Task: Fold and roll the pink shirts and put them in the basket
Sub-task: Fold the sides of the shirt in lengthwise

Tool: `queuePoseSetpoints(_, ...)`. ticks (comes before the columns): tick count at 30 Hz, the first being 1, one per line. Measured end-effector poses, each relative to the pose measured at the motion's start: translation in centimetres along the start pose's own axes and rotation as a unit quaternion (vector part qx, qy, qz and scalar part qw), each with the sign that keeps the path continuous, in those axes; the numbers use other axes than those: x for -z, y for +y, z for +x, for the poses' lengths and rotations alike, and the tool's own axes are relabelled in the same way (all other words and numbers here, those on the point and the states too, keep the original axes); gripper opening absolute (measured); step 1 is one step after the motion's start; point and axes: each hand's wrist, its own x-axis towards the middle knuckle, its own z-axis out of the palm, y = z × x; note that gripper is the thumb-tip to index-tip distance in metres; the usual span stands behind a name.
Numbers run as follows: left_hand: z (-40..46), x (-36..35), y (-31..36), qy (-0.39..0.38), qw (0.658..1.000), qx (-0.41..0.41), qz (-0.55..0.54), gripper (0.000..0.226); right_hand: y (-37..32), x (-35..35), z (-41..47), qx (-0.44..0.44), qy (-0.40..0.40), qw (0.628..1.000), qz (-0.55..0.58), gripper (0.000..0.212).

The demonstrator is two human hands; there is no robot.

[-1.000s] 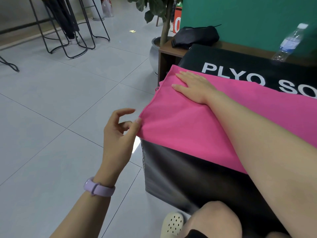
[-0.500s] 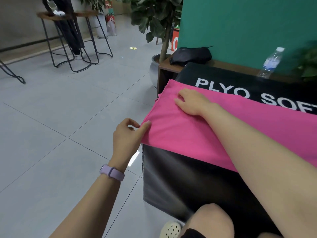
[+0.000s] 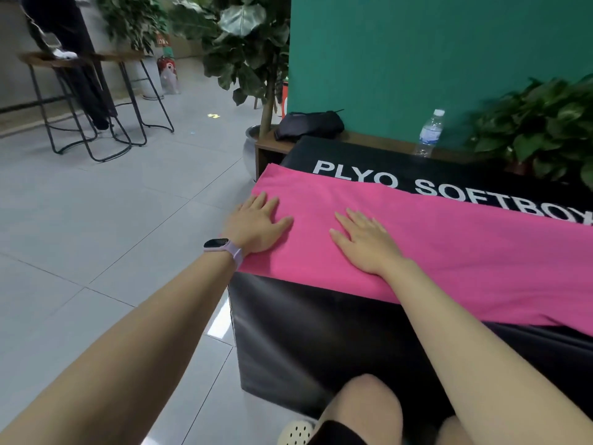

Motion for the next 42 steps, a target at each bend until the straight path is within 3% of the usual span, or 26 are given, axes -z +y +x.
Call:
queuePoseSetpoints(6,-0.4,1.0,1.1,-0.026,0.999,0.019,0.025,0.077,1.9,0.1,-6.2,0.0,0.014,1.0,0.021,0.069)
queuePoseSetpoints(9,-1.7,1.2,4.8,0.026,0.999,0.02,0.023,0.063,3.8,0.4,-10.8,0.006,0.041,0.998,0.051,0.065)
queuePoseSetpoints(12,-4.7,-0.2,12.4,0.03,0.988,-0.128,-0.078,0.06,6.2,1.2,-14.9,0.011,0.109,0.993,0.05,0.052)
queuePoseSetpoints(14,-7.5,-1.8,17.4,0.007,0.966,-0.239,-0.098,0.073,8.3,1.7,-17.6,-0.003,0.142,0.989,0.034,0.059)
queuePoseSetpoints(17,-10.5,-4.2,22.1,0.045,0.929,-0.366,-0.021,0.087,12.4,2.1,-21.6,-0.07,0.19,0.979,0.013,0.065)
queuePoseSetpoints(19,-11.3,-5.3,23.5,0.085,0.913,-0.397,0.032,0.083,14.8,2.0,-24.1,-0.115,0.231,0.966,-0.003,0.053)
queuePoseSetpoints(23,-11.5,-6.0,25.0,0.132,0.908,-0.398,0.015,0.057,18.5,1.9,-27.1,-0.15,0.275,0.948,-0.057,0.026)
queuePoseSetpoints(27,-11.8,-5.8,25.8,0.159,0.906,-0.392,-0.023,0.037,20.8,2.6,-27.4,-0.138,0.262,0.948,-0.114,0.025)
queuePoseSetpoints(32,-11.9,-5.7,25.4,0.135,0.916,-0.374,-0.061,0.051,23.1,3.6,-27.7,-0.047,0.285,0.934,-0.209,0.007)
queuePoseSetpoints(37,-11.9,-6.2,25.0,0.121,0.925,-0.357,-0.048,0.061,25.5,2.9,-30.3,0.021,0.276,0.917,-0.288,0.015)
queuePoseSetpoints(41,-13.0,-6.6,25.9,0.168,0.912,-0.373,-0.035,0.045,26.2,2.8,-31.2,0.017,0.286,0.926,-0.246,0.009)
queuePoseSetpoints(42,-13.3,-6.8,26.2,0.205,0.892,-0.4,-0.046,0.035,26.4,3.0,-31.3,-0.02,0.288,0.933,-0.216,0.022)
